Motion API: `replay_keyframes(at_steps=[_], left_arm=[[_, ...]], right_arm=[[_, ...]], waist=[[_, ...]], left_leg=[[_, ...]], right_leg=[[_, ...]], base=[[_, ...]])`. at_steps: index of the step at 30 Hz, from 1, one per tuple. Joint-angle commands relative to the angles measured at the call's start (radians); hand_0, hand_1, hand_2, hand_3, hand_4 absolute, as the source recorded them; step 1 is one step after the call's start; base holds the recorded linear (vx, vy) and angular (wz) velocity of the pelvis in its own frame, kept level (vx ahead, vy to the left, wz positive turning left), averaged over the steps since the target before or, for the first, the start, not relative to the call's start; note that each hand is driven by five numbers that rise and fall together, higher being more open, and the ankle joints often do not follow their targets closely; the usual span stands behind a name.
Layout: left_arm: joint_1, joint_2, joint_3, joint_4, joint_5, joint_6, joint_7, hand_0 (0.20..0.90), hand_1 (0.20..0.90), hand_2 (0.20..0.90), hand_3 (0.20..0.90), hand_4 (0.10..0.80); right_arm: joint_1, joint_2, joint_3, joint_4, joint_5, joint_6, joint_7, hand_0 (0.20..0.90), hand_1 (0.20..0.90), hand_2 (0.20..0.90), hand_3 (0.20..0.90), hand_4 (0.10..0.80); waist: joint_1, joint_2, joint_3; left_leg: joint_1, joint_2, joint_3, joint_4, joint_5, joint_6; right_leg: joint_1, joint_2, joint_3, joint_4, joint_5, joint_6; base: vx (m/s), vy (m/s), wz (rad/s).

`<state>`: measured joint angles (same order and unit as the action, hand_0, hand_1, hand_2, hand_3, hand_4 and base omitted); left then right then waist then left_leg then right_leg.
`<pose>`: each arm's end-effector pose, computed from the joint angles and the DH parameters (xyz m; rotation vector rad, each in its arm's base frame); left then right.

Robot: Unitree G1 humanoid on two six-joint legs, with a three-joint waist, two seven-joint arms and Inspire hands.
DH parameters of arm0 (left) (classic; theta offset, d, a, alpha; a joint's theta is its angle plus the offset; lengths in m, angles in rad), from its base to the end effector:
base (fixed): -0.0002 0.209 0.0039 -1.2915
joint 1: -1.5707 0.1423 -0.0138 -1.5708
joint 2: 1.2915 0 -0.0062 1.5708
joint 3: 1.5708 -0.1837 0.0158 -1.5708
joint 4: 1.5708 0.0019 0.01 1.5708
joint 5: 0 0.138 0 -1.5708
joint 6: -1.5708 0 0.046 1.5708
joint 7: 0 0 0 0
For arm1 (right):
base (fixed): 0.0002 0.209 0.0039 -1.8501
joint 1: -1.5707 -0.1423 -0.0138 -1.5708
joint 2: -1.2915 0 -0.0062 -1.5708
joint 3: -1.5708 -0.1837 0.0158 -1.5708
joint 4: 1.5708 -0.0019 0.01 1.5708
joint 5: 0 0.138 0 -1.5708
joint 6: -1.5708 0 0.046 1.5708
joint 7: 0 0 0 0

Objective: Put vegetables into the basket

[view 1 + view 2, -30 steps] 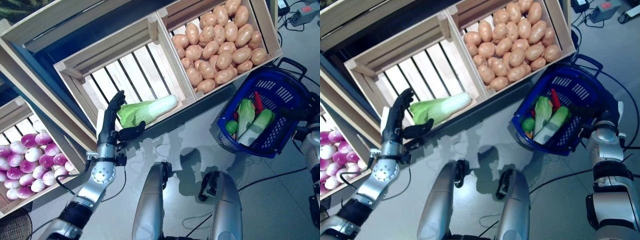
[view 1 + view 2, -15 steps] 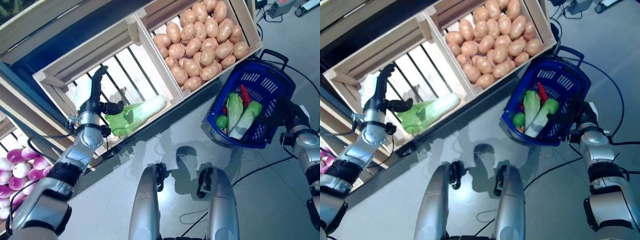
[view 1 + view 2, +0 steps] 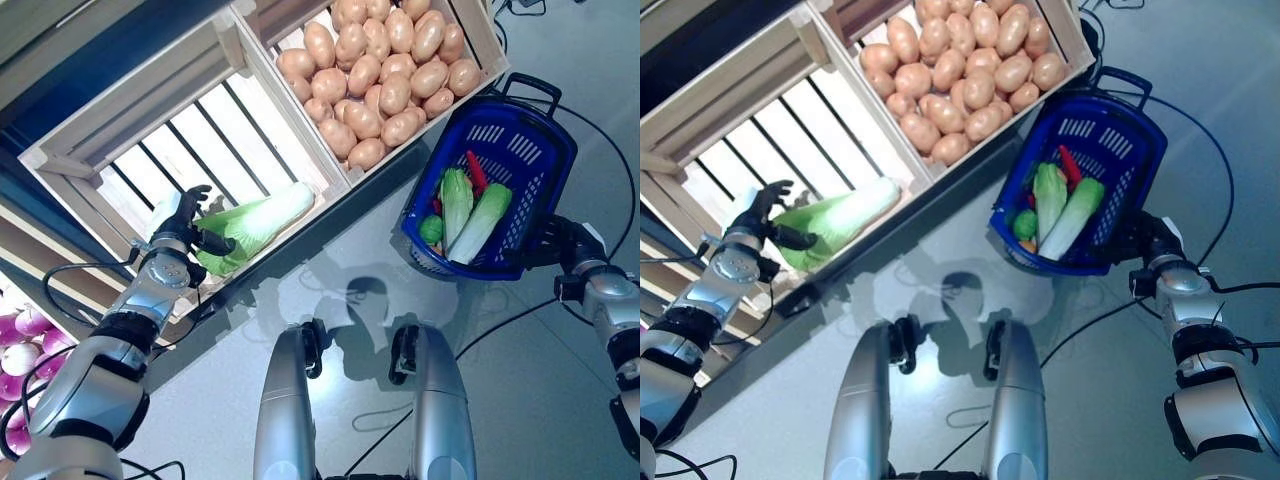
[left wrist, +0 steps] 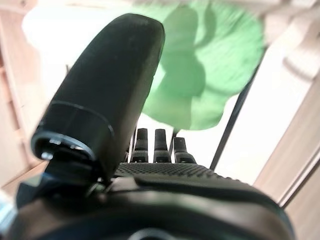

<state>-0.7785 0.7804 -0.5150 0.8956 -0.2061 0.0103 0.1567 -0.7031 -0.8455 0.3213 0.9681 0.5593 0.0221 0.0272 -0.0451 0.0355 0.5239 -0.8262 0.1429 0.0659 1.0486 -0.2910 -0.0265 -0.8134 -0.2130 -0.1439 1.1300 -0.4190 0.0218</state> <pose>0.3136 0.2908 0.1252 0.7943 0.1776 0.2357 0.2895 -0.3381 0.1258 -0.3280 0.2557 -0.3040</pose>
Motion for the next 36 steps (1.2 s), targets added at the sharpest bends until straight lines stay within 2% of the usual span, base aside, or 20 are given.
replay_keyframes(at_steps=[1,12,17,25,26,27,28,36], left_arm=[[-0.152,0.067,0.004,0.039,-0.025,-0.021,-0.007,0.9,0.9,0.9,0.9,0.8],[-0.204,0.086,-0.046,0.087,-0.075,0.03,-0.207,0.9,0.9,0.9,0.9,0.8],[-0.248,0.089,-0.077,0.115,-0.086,0.032,-0.211,0.9,0.9,0.9,0.9,0.8],[-0.277,0.061,-0.079,0.152,-0.107,0.002,-0.203,0.9,0.9,0.9,0.9,0.8],[-0.277,0.055,-0.082,0.153,-0.107,-0.001,-0.192,0.629,0.629,0.629,0.629,0.62],[-0.276,0.053,-0.082,0.153,-0.106,-0.004,-0.187,0.516,0.516,0.516,0.516,0.544],[-0.272,0.048,-0.08,0.155,-0.111,-0.004,-0.181,0.3,0.3,0.3,0.3,0.4],[-0.218,0.046,-0.032,0.167,-0.137,-0.034,-0.134,0.3,0.3,0.3,0.3,0.4]], right_arm=[[-0.109,-0.026,-0.02,0.025,0.046,-0.094,0.016,0.9,0.9,0.9,0.9,0.8],[-0.147,-0.042,0.016,0.069,0.022,-0.103,0.03,0.9,0.9,0.9,0.9,0.8],[-0.182,-0.047,0.042,0.081,0.023,-0.105,0.038,0.9,0.9,0.9,0.9,0.8],[-0.21,-0.05,0.065,0.101,0.03,-0.115,0.045,0.9,0.9,0.9,0.9,0.8],[-0.211,-0.047,0.065,0.102,0.032,-0.116,0.042,0.9,0.9,0.9,0.9,0.8],[-0.213,-0.046,0.065,0.103,0.031,-0.116,0.041,0.9,0.9,0.9,0.9,0.8],[-0.215,-0.044,0.065,0.104,0.03,-0.115,0.04,0.9,0.9,0.9,0.9,0.8],[-0.2,-0.025,0.061,0.097,0.058,-0.139,0.043,0.9,0.9,0.9,0.9,0.8]], waist=[[-0.013,-0.022,-0.005],[-0.02,-0.008,-0.004],[-0.024,-0.007,-0.004],[-0.019,-0.013,-0.004],[-0.018,-0.014,-0.004],[-0.018,-0.014,-0.004],[-0.019,-0.014,-0.004],[-0.012,-0.018,-0.004]], left_leg=[[0.098,-0.002,0.059,-0.054,-0.034,0.06],[0.081,-0.002,0.066,-0.065,-0.042,0.051],[0.048,0.001,0.063,-0.051,-0.05,0.049],[-0.032,0.0,0.045,-0.003,-0.065,0.053],[-0.038,0.0,0.042,0.001,-0.068,0.053],[-0.04,0.0,0.041,0.003,-0.069,0.053],[-0.046,0.001,0.039,0.009,-0.07,0.053],[-0.01,0.002,0.042,0.008,-0.077,0.044]], right_leg=[[0.066,0.001,0.015,-0.116,0.136,-0.04],[0.044,-0.002,0.026,-0.124,0.133,-0.03],[0.01,-0.002,0.03,-0.109,0.128,-0.026],[-0.066,0.005,0.033,-0.074,0.119,-0.024],[-0.071,0.005,0.033,-0.07,0.117,-0.023],[-0.074,0.005,0.034,-0.067,0.116,-0.023],[-0.081,0.005,0.035,-0.06,0.113,-0.022],[-0.04,0.009,0.027,-0.07,0.105,-0.024]], base=[[0.0,0.0,0.0],[-0.004,0.031,-0.02],[-0.014,0.025,0.0],[-0.042,0.017,-0.01],[-0.031,-0.009,0.01],[-0.032,-0.001,0.0],[0.0,0.0,0.0],[-0.028,-0.001,-0.02]])
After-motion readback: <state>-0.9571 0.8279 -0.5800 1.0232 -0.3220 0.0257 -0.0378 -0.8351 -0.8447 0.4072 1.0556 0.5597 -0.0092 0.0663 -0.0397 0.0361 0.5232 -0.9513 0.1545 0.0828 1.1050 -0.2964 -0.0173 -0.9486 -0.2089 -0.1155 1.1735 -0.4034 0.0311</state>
